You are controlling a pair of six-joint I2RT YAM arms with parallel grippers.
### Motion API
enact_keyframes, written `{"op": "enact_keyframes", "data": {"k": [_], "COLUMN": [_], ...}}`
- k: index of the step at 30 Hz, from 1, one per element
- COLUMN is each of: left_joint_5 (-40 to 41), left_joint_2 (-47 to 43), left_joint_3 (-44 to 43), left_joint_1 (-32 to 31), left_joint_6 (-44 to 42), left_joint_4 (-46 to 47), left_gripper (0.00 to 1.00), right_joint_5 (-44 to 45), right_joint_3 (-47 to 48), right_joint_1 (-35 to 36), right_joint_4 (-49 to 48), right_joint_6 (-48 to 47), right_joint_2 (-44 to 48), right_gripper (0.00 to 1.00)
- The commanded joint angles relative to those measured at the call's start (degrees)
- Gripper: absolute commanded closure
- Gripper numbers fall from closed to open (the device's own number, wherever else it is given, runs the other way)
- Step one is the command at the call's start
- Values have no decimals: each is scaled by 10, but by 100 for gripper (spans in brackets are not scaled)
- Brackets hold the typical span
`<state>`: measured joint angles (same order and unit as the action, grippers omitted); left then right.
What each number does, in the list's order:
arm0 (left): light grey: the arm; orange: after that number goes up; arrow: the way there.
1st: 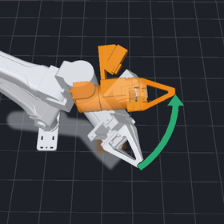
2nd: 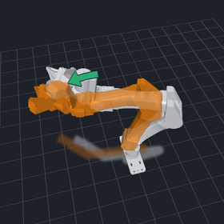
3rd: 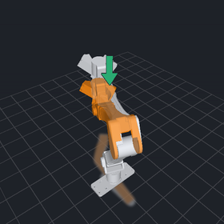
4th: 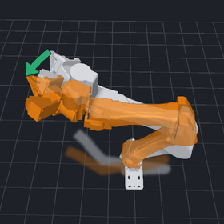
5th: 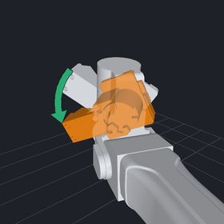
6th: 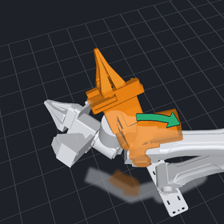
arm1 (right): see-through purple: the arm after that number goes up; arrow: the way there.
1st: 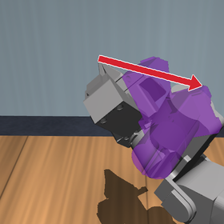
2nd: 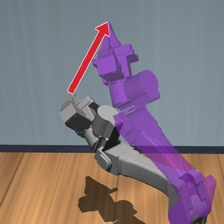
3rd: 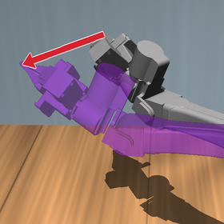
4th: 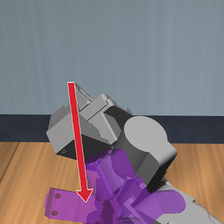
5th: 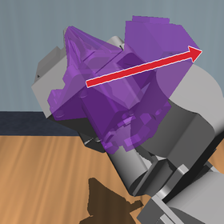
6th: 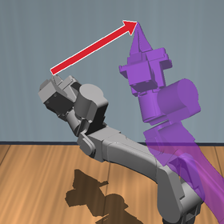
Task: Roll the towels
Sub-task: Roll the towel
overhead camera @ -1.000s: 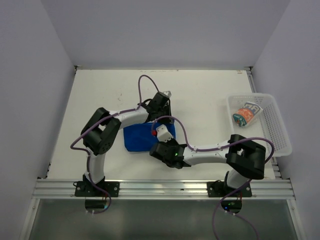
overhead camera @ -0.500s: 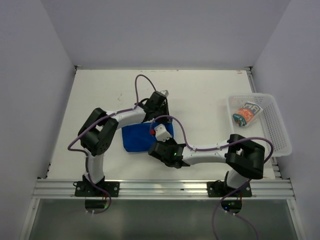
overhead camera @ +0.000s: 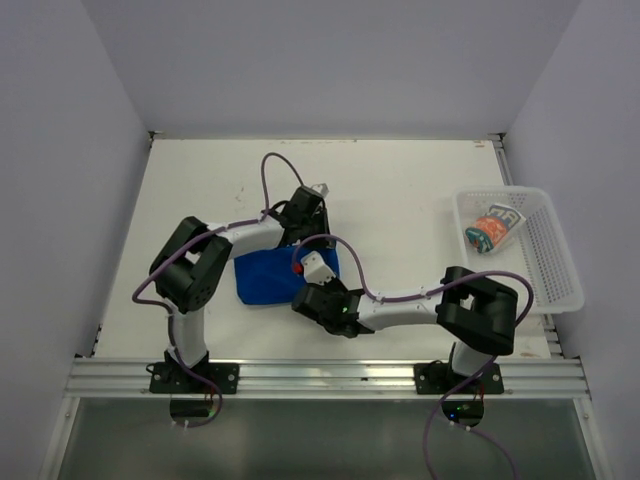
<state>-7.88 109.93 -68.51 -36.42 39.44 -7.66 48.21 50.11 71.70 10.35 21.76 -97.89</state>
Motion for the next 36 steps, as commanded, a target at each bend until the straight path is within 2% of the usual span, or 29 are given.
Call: {"op": "enact_keyframes", "data": {"k": [1, 10, 14, 18, 22, 26, 31, 36], "left_joint_5": [28, 30, 24, 9, 3, -7, -18, -26], "left_joint_2": [-31, -40, -47, -52, -56, -61, -79, -101], "left_joint_3": [12, 67, 87, 101, 107, 110, 122, 139], "left_joint_1": [22, 40, 49, 57, 58, 58, 62, 69], "left_joint_6": [-15, -9, -4, -1, 2, 8, 19, 27], "left_joint_4": [67, 101, 115, 125, 135, 143, 150, 157], "left_gripper": [100, 100, 100, 100, 100, 100, 100, 100], "right_joint_5": [-32, -48, -58, -84, -143, -232, -316, -401], "right_joint_3": [5, 2, -4, -26, -64, -120, -155, -164], "right_joint_1": [13, 13, 8, -14, -58, -120, -187, -236], "right_joint_4": [-23, -54, -57, -57, -80, -123, -187, -255], "right_joint_6": [-5, 2, 25, 63, 101, 139, 199, 255], "right_joint_2": [-6, -18, 6, 62, 126, 189, 208, 178], "right_gripper": [100, 100, 91, 73, 65, 62, 62, 63]}}
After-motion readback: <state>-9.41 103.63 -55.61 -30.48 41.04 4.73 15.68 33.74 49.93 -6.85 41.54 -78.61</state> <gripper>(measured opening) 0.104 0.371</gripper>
